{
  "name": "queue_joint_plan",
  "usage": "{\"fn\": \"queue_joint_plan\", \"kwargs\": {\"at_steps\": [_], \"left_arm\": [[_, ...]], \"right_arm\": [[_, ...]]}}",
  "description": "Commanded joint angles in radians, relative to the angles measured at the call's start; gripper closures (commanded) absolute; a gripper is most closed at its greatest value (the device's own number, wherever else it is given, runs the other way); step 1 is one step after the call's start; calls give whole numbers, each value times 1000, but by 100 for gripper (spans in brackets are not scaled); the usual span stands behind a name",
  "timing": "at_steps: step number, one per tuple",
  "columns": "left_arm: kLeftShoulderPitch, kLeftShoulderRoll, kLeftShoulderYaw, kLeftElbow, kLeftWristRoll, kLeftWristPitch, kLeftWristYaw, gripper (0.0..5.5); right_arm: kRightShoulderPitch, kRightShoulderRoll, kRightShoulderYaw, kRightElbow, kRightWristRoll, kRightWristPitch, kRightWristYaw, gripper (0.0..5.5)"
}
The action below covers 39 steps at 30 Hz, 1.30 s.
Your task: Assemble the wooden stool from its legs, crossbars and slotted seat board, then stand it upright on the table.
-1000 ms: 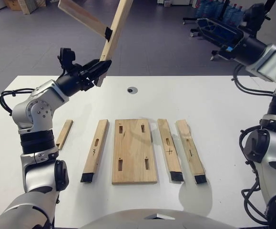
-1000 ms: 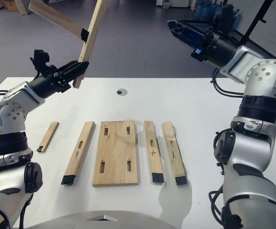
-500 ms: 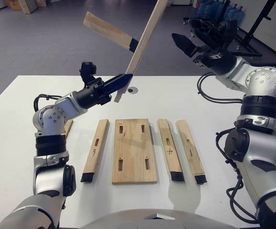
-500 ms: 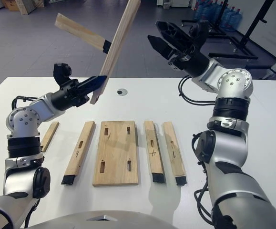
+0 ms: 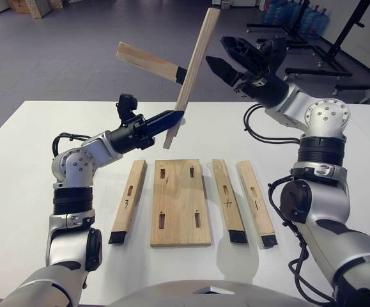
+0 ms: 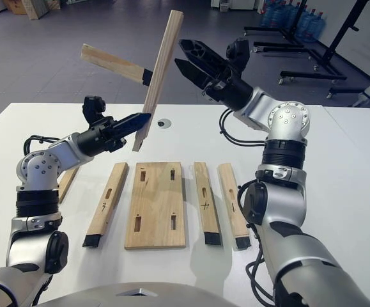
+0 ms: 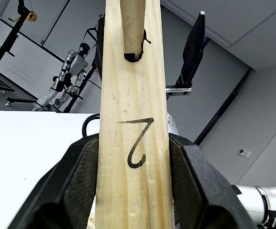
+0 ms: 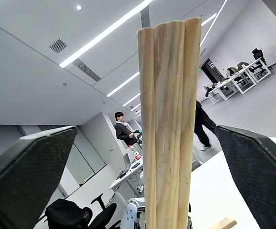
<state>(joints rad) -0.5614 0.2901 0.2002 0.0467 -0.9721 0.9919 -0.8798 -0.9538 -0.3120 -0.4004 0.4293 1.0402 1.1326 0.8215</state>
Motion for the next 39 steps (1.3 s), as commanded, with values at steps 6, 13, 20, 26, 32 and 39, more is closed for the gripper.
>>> {"fn": "queue_joint_plan", "kwargs": {"at_steps": [6,13,20,26,32,39], "left_arm": [[6,9,-31,-74,-8,0,6,347],[33,12,-60,-100,-9,2,7,347],[49,8,-80,-110,-5,-7,11,347],[49,4,-86,-117,-5,-11,16,347],[49,1,-88,-117,-7,-11,19,347],[51,-2,-85,-117,-10,-11,25,347]], "right_arm": [[-3,8,22,-1,-14,-11,-4,17],[-44,35,6,-10,25,3,-13,17],[-56,37,5,-6,33,-1,-17,17],[-48,57,18,-10,23,-5,-24,17],[-39,61,20,-12,18,-9,-36,50],[-19,58,19,-26,23,-2,-40,174]]}}
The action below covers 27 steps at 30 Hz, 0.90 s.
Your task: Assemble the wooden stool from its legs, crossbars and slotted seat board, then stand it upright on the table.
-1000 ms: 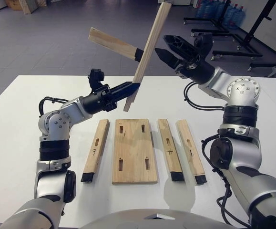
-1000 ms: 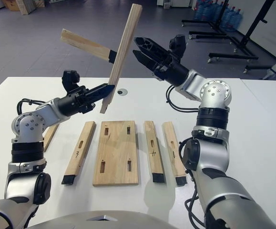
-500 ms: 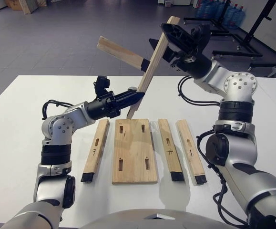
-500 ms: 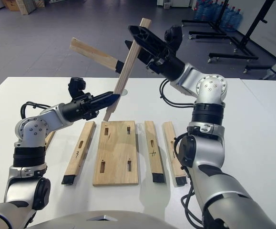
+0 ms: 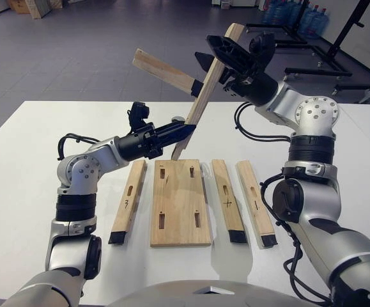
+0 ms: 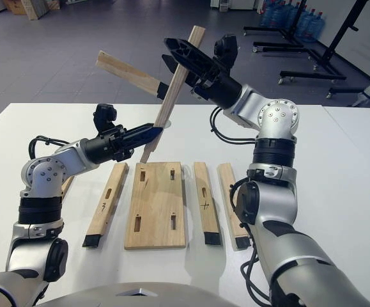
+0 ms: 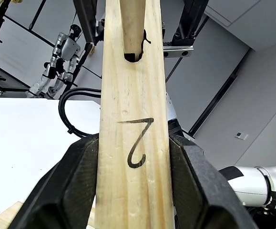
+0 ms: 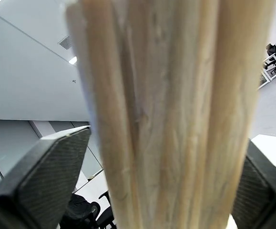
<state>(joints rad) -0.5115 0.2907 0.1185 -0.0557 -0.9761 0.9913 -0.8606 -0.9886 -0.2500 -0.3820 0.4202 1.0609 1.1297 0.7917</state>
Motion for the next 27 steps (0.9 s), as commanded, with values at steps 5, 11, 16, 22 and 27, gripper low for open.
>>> {"fn": "queue_joint_plan", "kwargs": {"at_steps": [5,11,16,22,27], "left_arm": [[-13,-7,-2,-11,-8,-8,9,347],[-20,-9,0,-11,-10,-9,10,347],[-24,-8,2,-13,-4,-14,19,347],[-11,-3,-3,-17,5,-27,25,252],[5,8,-2,-31,-3,-19,20,183]], "right_arm": [[35,1,8,-38,5,9,-12,271],[50,4,15,-52,6,11,-20,340],[50,-3,13,-54,5,6,-23,340],[53,-11,11,-54,2,1,-23,342],[59,-13,11,-58,-1,-2,-25,343]]}}
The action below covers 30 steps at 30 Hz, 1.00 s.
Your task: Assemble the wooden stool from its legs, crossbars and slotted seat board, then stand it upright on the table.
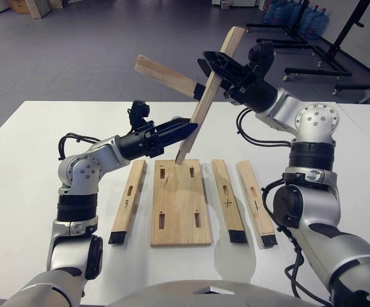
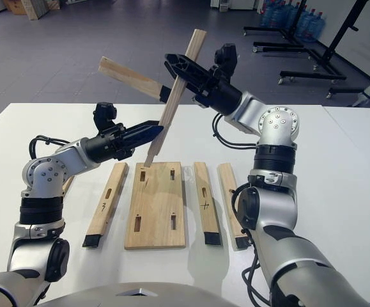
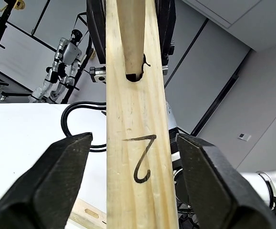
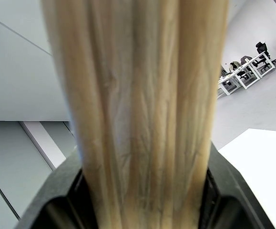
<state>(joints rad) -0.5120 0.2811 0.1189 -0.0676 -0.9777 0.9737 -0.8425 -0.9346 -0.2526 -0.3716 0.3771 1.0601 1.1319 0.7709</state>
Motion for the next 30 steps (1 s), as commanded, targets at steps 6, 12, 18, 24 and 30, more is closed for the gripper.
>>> {"fn": "queue_joint_plan", "kwargs": {"at_steps": [6,12,18,24,30], "left_arm": [[30,45,9,-13,22,8,42,134],[150,171,71,-47,59,-14,56,134],[217,246,177,-44,77,-59,83,134],[234,248,192,-41,86,-69,110,134],[215,226,168,-11,104,-77,123,134]], "right_arm": [[17,-33,11,-27,-19,-28,20,343],[47,-137,42,-38,-69,-56,115,343],[92,-224,127,-113,-170,-149,212,343],[62,-253,136,-87,-284,-259,145,343],[58,-236,101,-51,-294,-325,121,343]]}}
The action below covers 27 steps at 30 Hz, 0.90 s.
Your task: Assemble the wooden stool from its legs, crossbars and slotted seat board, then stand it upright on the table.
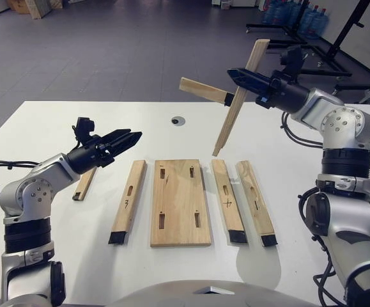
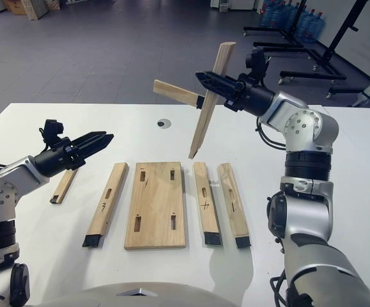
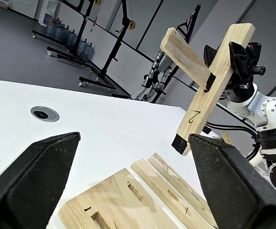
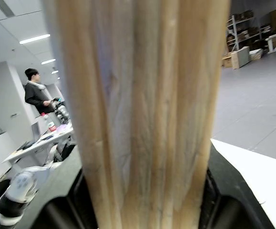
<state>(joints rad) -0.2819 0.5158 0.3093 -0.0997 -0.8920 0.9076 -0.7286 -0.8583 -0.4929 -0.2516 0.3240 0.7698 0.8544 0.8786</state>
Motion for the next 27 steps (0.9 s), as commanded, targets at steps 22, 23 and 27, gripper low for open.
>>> {"fn": "queue_joint_plan", "kwargs": {"at_steps": [22,23,27], "left_arm": [[30,-44,-35,-8,24,-34,55,134],[31,-45,-38,-8,25,-34,53,134],[44,-53,-47,-19,22,-30,51,134]], "right_arm": [[154,121,82,40,-102,-380,232,343],[157,134,73,63,-95,-397,252,343],[151,205,21,164,-56,-486,328,343]]}}
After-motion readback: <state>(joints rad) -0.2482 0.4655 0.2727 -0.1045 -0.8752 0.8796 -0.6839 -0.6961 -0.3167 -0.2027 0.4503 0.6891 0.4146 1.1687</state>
